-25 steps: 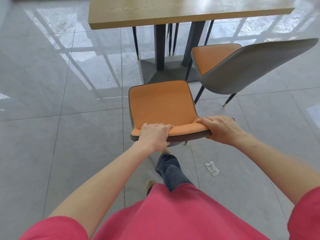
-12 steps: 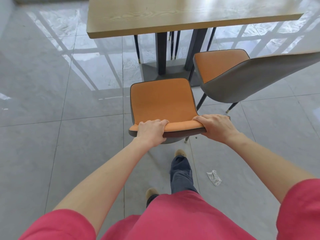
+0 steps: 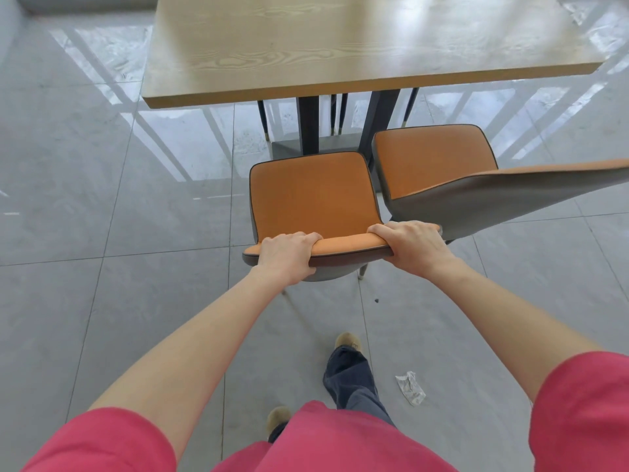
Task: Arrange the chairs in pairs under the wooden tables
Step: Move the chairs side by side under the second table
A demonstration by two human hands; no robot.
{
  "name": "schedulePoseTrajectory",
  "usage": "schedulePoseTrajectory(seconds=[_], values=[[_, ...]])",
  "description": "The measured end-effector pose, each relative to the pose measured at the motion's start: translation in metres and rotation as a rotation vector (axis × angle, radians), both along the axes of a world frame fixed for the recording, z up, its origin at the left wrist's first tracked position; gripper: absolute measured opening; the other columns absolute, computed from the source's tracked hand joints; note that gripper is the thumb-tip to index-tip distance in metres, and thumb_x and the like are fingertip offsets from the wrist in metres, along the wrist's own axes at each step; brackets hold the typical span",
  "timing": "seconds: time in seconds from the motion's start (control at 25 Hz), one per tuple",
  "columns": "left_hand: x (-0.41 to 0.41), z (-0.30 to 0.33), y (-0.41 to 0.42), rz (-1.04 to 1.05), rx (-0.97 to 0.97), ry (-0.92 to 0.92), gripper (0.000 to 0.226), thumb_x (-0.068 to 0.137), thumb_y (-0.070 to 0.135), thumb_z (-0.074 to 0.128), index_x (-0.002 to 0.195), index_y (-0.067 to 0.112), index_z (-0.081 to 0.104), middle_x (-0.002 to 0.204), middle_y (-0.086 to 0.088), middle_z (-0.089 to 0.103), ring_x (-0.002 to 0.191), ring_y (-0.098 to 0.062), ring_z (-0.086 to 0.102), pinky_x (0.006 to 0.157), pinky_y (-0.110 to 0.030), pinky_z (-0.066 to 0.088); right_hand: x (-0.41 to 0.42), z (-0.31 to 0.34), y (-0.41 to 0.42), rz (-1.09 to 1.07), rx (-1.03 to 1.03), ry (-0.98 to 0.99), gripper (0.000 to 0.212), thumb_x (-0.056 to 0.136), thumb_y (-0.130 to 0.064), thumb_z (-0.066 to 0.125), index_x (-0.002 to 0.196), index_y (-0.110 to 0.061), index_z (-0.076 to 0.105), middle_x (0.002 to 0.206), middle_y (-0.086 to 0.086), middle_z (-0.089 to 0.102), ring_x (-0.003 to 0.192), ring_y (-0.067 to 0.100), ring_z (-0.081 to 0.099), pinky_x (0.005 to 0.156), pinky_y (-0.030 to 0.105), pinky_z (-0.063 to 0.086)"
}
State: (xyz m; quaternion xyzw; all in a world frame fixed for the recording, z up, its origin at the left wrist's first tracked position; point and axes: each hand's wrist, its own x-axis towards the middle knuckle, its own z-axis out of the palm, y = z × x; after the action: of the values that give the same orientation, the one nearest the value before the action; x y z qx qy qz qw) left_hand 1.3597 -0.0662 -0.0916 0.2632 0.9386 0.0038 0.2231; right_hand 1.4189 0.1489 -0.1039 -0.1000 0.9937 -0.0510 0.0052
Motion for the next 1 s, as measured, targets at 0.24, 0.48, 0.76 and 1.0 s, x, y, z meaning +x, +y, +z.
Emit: schedulePoseTrajectory(seconds=[0.24, 0.48, 0.76, 1.0], values=[[-0.045, 0.000, 0.033, 0.018, -0.009, 0.020, 0.049, 0.088, 0.034, 0.057, 0.135, 0.036, 0.042, 0.128, 0.004, 0.058, 0.118, -0.025, 0.056, 0.089, -0.041, 0.046, -0.047, 0.003, 0.034, 0.020, 0.003, -0.014, 0.036, 0.080, -0.012, 0.068, 0.116, -0.014, 0.062, 0.092, 0.009, 0.071, 0.080, 0.034, 0.067, 0.061, 0.034, 0.049], [-0.061, 0.003, 0.045, 0.014, -0.010, 0.022, 0.049, 0.089, 0.034, 0.055, 0.135, 0.037, 0.042, 0.130, 0.005, 0.058, 0.118, -0.024, 0.056, 0.090, -0.040, 0.046, -0.065, 0.005, 0.047, 0.032, 0.010, -0.053, 0.036, 0.087, -0.018, 0.061, 0.122, -0.018, 0.057, 0.100, 0.006, 0.070, 0.085, 0.030, 0.066, 0.058, 0.030, 0.041], [-0.061, 0.007, 0.046, -0.010, -0.045, 0.071, 0.050, 0.091, 0.037, 0.054, 0.139, 0.038, 0.039, 0.132, 0.006, 0.058, 0.117, -0.022, 0.057, 0.087, -0.038, 0.049, -0.068, 0.012, 0.040, -0.013, 0.087, -0.172, 0.035, 0.091, -0.019, 0.052, 0.126, -0.022, 0.049, 0.108, 0.004, 0.068, 0.093, 0.028, 0.063, 0.070, 0.034, 0.047], [-0.061, 0.007, 0.044, -0.015, -0.033, 0.066, 0.048, 0.091, 0.034, 0.053, 0.136, 0.040, 0.041, 0.130, 0.008, 0.059, 0.116, -0.022, 0.057, 0.083, -0.039, 0.050, -0.067, 0.011, 0.037, -0.023, 0.118, -0.185, 0.033, 0.090, -0.013, 0.051, 0.123, -0.019, 0.049, 0.102, 0.006, 0.070, 0.089, 0.030, 0.064, 0.067, 0.035, 0.047]])
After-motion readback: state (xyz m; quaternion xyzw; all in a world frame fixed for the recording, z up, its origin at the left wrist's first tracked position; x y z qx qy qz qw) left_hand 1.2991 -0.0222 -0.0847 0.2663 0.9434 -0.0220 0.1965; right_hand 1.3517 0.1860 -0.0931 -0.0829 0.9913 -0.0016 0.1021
